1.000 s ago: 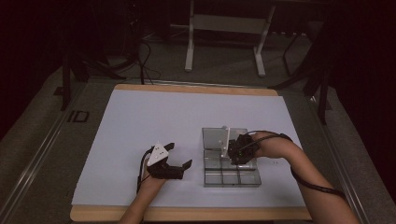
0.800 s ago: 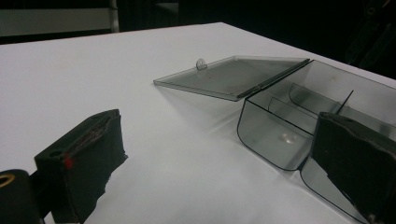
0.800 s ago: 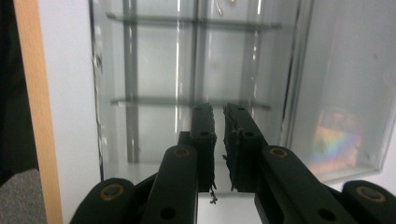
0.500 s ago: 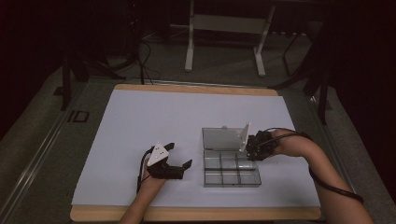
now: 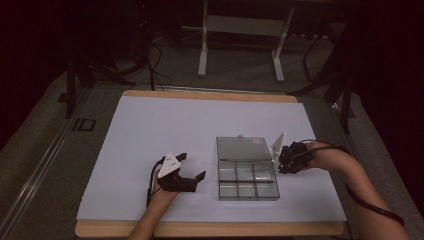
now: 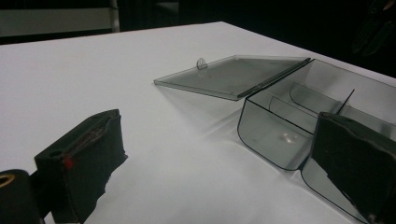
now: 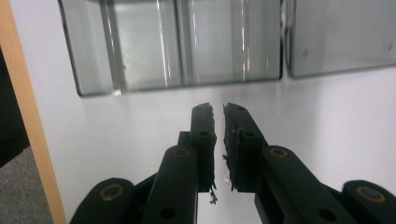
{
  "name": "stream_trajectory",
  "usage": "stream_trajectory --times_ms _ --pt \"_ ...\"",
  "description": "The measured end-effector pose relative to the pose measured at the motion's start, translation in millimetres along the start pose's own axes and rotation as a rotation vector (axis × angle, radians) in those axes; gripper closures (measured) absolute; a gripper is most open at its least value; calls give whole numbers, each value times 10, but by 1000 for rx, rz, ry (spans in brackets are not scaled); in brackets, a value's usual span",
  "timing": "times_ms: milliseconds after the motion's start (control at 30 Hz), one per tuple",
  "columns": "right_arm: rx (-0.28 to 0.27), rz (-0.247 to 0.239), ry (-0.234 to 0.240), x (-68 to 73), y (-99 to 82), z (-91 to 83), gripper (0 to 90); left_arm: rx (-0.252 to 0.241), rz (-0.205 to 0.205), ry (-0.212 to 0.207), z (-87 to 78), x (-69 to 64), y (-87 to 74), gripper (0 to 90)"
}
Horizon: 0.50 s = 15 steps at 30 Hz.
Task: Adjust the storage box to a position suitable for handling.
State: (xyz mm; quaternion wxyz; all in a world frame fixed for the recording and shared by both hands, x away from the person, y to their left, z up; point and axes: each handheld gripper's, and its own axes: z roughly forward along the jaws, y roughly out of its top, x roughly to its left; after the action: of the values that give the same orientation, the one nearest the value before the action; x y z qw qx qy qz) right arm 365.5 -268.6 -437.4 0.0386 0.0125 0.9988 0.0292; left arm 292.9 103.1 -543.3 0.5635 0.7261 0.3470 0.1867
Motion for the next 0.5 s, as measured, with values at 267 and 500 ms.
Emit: stream_trajectory --times_ms 267,500 --pt "25 38 4 -25 -235 111 818 -1 -4 -1 0 2 0 34" --pt "45 61 3 -68 -423 176 819 -1 -4 -1 0 4 0 34"
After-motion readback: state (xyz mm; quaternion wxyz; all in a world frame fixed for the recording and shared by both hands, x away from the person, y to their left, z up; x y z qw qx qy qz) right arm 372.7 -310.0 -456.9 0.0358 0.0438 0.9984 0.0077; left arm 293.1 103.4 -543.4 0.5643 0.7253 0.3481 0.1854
